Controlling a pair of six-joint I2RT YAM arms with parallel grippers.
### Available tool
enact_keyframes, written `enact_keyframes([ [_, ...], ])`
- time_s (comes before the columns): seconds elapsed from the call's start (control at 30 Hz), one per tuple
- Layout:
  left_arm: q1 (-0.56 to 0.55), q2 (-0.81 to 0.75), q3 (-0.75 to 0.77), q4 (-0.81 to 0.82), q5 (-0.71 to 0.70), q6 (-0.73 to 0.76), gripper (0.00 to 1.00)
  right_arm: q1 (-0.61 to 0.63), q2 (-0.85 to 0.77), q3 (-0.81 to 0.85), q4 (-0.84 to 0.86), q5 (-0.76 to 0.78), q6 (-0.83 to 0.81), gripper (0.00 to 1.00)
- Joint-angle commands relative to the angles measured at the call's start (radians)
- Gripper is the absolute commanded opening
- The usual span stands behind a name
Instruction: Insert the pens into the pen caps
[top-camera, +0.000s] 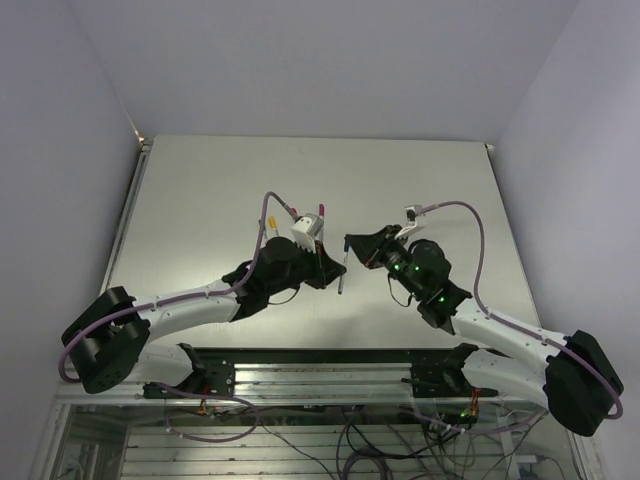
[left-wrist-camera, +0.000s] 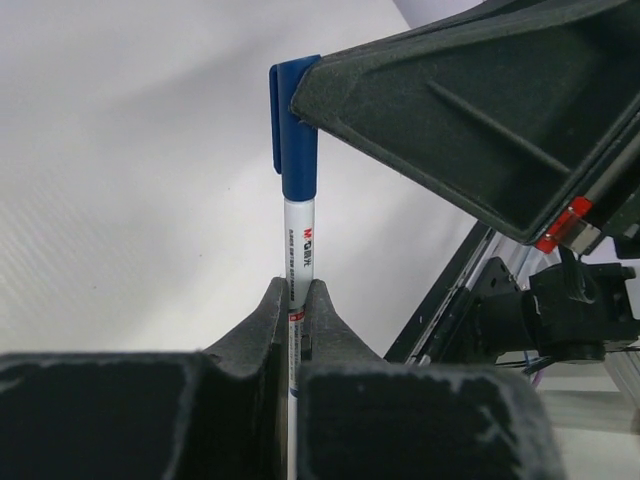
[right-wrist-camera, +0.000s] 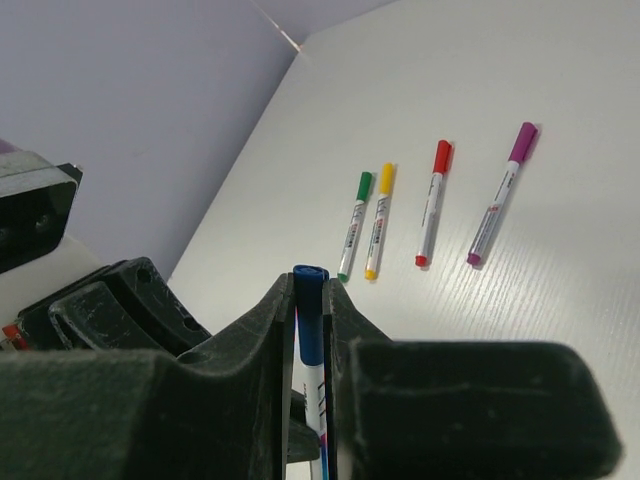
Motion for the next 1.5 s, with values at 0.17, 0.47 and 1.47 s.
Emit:
enact_keyframes([
  [0.17,0.077,-0.048,0.092,0.217,-0.125,0.017,0.07,0.110,0.089,-0.006,-0.234,-0.084,-0.016,0.00],
  [0.47,0.081,-0.052,0.069,0.202,-0.090,0.002,0.07,0.122,0.134,0.029,-0.244,0.019,-0.026,0.00],
  [1.47,0.323,0.232,0.147,-0.261,-0.279,-0.046,0.09,0.122,-0.111,0.033,-0.506,0.454,0.045,0.11],
])
